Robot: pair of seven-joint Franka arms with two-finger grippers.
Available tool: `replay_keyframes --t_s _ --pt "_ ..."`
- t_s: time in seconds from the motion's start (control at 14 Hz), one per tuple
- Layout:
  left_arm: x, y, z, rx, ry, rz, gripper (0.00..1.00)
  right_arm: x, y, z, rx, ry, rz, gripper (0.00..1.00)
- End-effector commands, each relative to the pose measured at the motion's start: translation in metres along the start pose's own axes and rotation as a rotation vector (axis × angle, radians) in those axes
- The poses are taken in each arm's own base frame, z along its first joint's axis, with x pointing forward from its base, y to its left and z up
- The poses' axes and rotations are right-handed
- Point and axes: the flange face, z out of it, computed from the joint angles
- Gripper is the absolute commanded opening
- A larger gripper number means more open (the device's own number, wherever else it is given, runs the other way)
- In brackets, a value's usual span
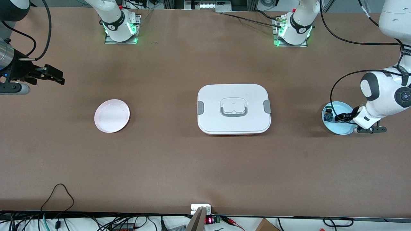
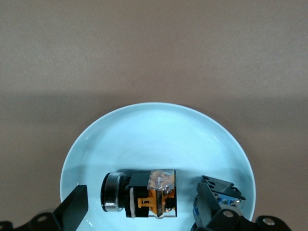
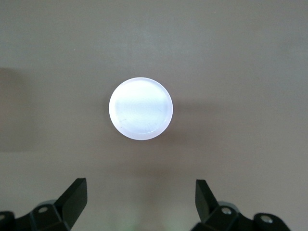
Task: Transfer orange switch to right arm and place
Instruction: 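Lower the left gripper over the orange switch in the blue dish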
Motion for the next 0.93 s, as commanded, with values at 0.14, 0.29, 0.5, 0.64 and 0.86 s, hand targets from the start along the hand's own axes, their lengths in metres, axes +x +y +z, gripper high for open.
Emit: replay_keyframes --t_s 0.14,0.29,0.5,0.64,0.86 --pt "-0.005 -0.007 0.003 0.0 0.006 0.018 1.0 -0.005 0.0 -0.004 -0.005 0.0 -0.003 1.0" --pt "-0.005 -0.01 0.011 -0.002 0.016 0.012 1.0 -0.005 0.0 -0.004 -0.003 0.0 -0.003 1.0" --pt "-0.011 -0.011 0.019 -0.02 0.003 -0.006 1.0 -0.005 0.0 -0.004 -0.003 0.0 -0.003 1.0" --pt "-0.013 -0.012 0.02 -0.025 0.001 -0.013 1.0 -0.004 0.002 -0.002 -0.003 -0.004 0.001 1.0" --pt "-0.014 -0.013 0.025 -0.027 -0.007 -0.012 0.98 -0.004 0.001 -0.002 -0.003 -0.003 0.0 1.0"
